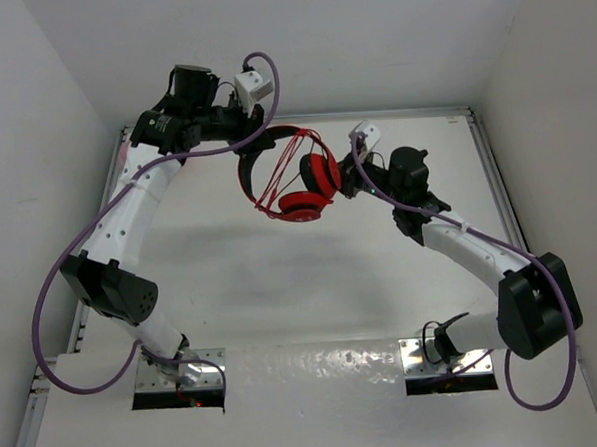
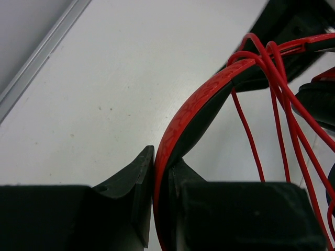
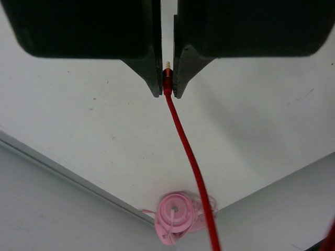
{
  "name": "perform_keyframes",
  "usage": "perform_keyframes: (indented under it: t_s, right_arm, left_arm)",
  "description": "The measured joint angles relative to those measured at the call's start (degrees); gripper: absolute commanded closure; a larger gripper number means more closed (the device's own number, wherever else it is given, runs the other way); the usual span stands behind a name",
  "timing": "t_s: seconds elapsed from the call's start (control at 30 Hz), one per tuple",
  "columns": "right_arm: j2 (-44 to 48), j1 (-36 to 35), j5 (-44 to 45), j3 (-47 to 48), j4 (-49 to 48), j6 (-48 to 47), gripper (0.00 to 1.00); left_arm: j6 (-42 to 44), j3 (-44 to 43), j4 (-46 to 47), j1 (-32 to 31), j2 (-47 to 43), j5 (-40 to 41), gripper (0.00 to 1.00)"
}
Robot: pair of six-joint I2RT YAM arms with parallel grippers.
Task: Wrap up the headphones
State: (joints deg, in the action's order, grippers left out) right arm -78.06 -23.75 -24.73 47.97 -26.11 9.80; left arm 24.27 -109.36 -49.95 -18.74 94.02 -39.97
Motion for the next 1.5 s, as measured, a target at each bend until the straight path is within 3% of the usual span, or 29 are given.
perform_keyframes:
  t_s: [0.23, 0.43, 0.7, 0.97, 1.2, 1.5]
  right_arm:
    - [7.15, 0.00, 0.42, -2.86, 2.71, 0.33, 1.00]
    - [11.04, -0.68, 0.33, -2.14, 8.79, -2.49, 1.00]
    - [11.02, -2.45, -0.57, 2.01, 19.21, -7.37, 1.00]
    - [9.40, -2.95, -1.95, 10.14, 35.19, -12.31, 1.00]
    - [-0.48, -3.23, -5.75, 23.74, 51.80, -10.84, 1.00]
    - [-5.51, -3.52, -5.05, 31.76, 62.51, -7.78, 1.00]
  left_arm:
    - [-6.49, 1.05, 2.75, 0.00, 0.42, 11.82, 1.00]
    - [-7.06, 1.46, 3.43, -0.04, 1.68, 21.53, 1.00]
    - [-5.84, 1.51, 3.19, -1.40, 2.75, 27.15, 1.00]
    - [6.62, 9.40, 8.22, -8.74, 1.29, 41.11, 1.00]
    - [18.75, 18.86, 16.74, -12.87, -2.93, 50.07, 1.00]
    - [27.06, 26.97, 22.49, -14.12, -10.10, 49.53, 1.00]
